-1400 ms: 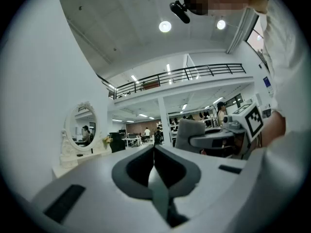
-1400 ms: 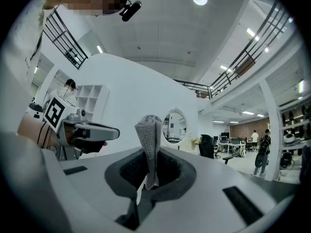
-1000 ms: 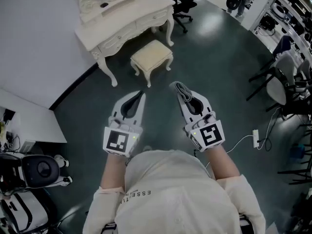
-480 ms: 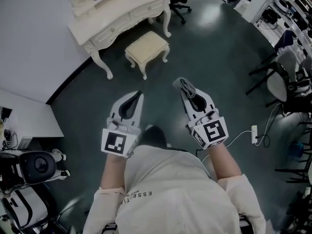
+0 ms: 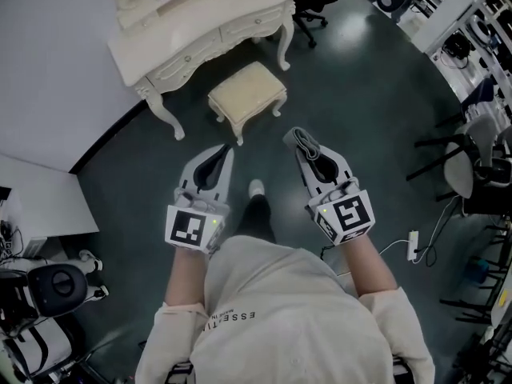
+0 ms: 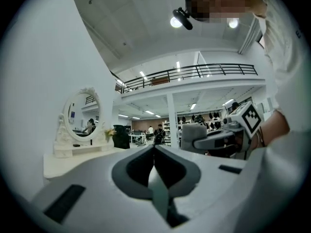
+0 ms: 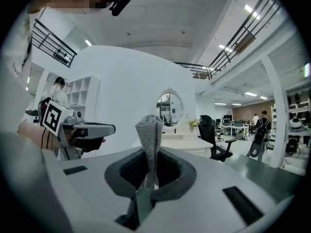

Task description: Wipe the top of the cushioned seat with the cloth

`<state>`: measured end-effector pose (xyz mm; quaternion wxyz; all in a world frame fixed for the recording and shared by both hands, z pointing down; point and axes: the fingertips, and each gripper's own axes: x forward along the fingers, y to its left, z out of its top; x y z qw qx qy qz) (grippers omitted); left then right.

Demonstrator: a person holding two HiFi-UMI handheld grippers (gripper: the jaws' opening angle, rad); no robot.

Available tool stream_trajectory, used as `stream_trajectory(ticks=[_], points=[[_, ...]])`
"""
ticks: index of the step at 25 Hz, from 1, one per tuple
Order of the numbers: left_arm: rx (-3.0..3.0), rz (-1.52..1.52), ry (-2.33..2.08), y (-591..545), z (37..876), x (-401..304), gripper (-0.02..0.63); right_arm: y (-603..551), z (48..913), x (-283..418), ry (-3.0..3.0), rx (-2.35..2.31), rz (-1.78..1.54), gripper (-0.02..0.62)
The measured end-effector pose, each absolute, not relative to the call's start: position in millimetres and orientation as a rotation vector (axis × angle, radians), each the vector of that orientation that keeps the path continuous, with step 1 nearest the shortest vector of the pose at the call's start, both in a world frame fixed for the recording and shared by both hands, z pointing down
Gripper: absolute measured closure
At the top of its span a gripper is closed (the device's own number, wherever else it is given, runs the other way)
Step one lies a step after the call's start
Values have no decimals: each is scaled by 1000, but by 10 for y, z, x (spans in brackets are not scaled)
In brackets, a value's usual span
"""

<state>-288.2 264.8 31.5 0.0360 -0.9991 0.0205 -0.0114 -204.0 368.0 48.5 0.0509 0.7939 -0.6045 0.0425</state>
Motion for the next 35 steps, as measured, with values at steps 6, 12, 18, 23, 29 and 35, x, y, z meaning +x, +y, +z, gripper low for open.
stream_trajectory(ticks=[6, 12, 18, 23, 29, 35], points=[[-3107, 17, 106, 1643, 290, -2040, 603, 2637, 557, -1169, -1856, 2300, 224, 565], [-3109, -7, 155, 844, 384, -1447, 603, 1716, 663, -531, -1900, 2210, 252, 565], [-3110, -6, 212, 420, 638, -1169, 603, 999, 941, -271, -2029, 2082, 278, 565], [-3081, -129, 431, 174, 969, -1042, 603, 456, 1316, -167, -2206, 1827, 347, 565], [-3056, -149, 726, -187, 1464, -857, 603, -54, 1970, 23, -2356, 1527, 384, 565], [-2964, -240, 1027, -285, 2119, -821, 603, -351, 2900, 172, -2384, 1299, 527, 565]])
